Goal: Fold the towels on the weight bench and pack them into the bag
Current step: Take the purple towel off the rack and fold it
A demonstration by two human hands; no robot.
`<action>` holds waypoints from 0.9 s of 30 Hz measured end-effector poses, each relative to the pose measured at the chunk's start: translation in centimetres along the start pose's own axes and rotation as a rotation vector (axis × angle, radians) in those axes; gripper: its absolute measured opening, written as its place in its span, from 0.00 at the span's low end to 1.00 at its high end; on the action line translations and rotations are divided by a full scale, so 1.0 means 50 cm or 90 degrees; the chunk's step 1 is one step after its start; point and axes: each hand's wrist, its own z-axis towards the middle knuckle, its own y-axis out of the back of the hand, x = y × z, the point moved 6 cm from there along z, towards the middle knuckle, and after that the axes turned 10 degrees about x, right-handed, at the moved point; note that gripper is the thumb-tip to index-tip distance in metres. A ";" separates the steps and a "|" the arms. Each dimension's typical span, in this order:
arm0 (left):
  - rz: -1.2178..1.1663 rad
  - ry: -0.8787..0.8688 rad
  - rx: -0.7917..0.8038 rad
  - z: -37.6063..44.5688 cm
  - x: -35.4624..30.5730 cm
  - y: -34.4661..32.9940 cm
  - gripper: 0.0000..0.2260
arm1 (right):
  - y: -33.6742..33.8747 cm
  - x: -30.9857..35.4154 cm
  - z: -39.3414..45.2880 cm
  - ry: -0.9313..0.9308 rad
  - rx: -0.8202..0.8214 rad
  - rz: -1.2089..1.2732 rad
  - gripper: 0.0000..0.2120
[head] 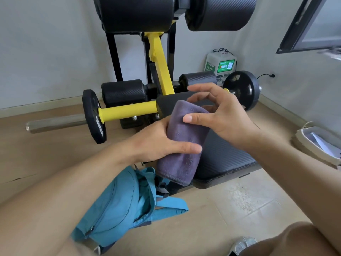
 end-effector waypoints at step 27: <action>-0.204 0.075 -0.344 -0.086 0.138 0.172 0.13 | -0.230 -0.045 -0.003 -0.180 0.225 0.203 0.22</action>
